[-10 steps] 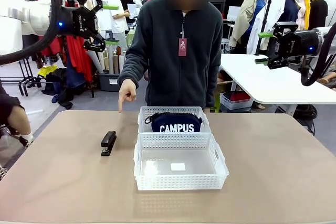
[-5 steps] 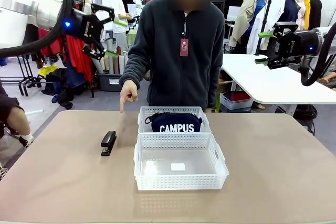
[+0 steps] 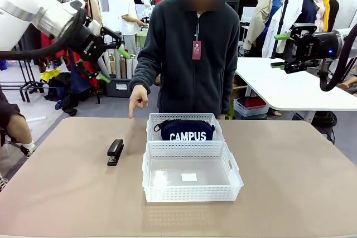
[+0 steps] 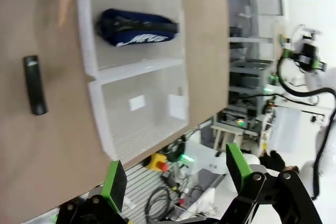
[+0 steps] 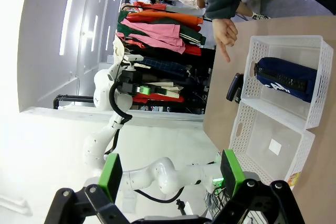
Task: Distribute items into two baskets.
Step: Pick up the Stapler that the person points to.
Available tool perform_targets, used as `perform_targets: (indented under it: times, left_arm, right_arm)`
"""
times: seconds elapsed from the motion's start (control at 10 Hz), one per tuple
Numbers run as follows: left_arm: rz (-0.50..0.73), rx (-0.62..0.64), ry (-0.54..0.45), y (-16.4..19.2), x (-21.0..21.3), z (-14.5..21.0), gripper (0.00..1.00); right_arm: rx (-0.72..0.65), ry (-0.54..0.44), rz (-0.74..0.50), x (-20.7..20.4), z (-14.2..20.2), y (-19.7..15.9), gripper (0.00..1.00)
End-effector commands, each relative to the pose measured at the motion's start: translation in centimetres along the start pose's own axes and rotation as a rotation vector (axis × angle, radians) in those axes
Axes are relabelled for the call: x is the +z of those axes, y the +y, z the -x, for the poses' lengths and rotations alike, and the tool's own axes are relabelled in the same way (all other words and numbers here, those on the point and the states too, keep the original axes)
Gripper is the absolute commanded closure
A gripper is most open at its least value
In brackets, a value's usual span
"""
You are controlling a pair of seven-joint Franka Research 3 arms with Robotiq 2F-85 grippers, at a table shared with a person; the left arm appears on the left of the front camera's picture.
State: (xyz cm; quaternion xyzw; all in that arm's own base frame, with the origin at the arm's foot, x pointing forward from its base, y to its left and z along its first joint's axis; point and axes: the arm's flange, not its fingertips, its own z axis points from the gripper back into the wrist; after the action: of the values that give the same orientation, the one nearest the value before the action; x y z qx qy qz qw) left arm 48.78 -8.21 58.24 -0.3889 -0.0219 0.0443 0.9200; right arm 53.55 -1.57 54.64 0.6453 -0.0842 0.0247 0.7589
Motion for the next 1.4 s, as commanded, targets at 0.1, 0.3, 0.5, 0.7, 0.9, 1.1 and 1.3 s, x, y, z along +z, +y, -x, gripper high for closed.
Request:
perform_targets:
  times: [0.1, 0.3, 0.5, 0.7, 0.9, 1.1, 1.3]
  left_arm:
    - [-0.203, 0.067, 0.022, 0.3, -1.5, -0.3, 0.00]
    - [-0.358, 0.060, 0.029, 1.7, -3.0, -0.7, 0.00]
    - [-0.522, -0.060, -0.018, 2.9, -5.0, -1.1, 0.00]
    - [-0.619, -0.196, -0.040, 4.1, -7.1, -1.5, 0.00]
    - [-0.664, -0.271, -0.060, 5.0, -8.5, -1.8, 0.00]
    - [-0.659, -0.232, -0.028, 4.2, -8.2, -2.0, 0.00]
    - [-0.659, -0.232, -0.028, 4.2, -8.2, -2.0, 0.00]
  right_arm:
    - [0.001, -0.003, -0.001, 0.0, 0.0, 0.2, 0.00]
    - [0.001, -0.003, -0.001, 0.0, 0.0, 0.2, 0.00]
    - [0.001, -0.003, -0.001, 0.0, 0.0, 0.2, 0.00]
    - [0.001, -0.003, -0.001, 0.0, 0.0, 0.2, 0.00]
    - [0.001, -0.003, -0.001, 0.0, 0.0, 0.2, 0.00]
    - [0.001, -0.003, -0.001, 0.0, 0.0, 0.2, 0.00]
    - [0.001, -0.003, -0.001, 0.0, 0.0, 0.2, 0.00]
